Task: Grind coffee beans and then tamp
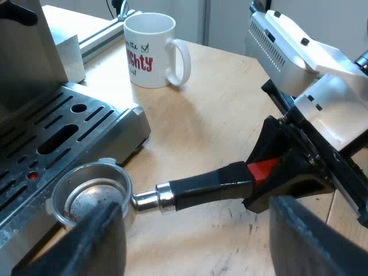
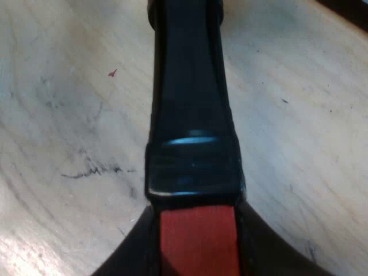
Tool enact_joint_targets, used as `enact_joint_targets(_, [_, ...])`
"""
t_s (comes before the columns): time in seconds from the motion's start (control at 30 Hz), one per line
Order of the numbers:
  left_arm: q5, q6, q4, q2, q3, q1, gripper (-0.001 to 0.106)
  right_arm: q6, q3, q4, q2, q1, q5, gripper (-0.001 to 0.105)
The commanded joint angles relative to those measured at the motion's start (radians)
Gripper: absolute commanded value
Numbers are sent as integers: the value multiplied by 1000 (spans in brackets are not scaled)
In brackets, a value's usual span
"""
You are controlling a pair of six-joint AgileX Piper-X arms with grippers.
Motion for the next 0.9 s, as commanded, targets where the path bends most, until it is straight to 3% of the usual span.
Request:
enact_joint_targets(0.03, [12, 0, -9, -4, -6, -4, 56, -19, -12, -47, -5, -4, 20, 0])
enact_joint_targets(0.23, [5, 0, -9, -4, 8, -4, 56, -19, -12, -97, 93, -4, 20, 0])
enact_joint_targets(0.43, [-113, 0, -17, -4, 60, -4, 56, -19, -12, -164, 160, -4, 11, 0])
enact_joint_targets(0.6, [-162, 0, -25, 7, 65, -4, 56, -7, -12, -173, 197, -4, 4, 0])
enact_joint_targets(0.9, [-183, 0, -17, 126, 67, -4, 56, 31, -12, -178, 208, -59, -41, 0])
